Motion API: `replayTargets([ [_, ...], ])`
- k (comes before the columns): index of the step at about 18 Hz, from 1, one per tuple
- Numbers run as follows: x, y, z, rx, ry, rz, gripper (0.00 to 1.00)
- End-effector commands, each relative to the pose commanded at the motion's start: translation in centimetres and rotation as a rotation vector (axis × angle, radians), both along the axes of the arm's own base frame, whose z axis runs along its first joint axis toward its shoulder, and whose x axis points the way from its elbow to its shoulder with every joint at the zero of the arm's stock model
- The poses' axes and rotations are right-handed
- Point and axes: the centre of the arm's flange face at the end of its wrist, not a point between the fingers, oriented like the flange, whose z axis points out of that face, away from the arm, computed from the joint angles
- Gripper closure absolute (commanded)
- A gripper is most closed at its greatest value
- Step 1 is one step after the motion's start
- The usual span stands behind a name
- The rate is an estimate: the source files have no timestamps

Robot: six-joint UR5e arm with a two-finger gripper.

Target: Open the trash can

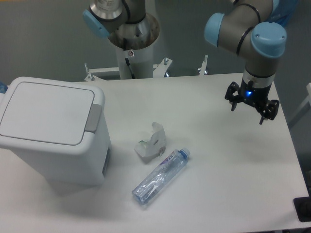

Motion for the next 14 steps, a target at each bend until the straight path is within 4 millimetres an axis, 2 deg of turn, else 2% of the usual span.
replayTargets([
  [7, 0.1, 0.0, -0.3, 0.000, -0.005, 0.009, 0.00],
  [9, 0.6, -0.2, -1.3, -0.001, -0.026, 0.016, 0.00],
  [12, 1.0, 1.0, -0.7, 0.079, -0.016, 0.117, 0.00],
  [14, 2.1, 2.3, 0.8, 0.198, -0.060, 0.255, 0.00],
])
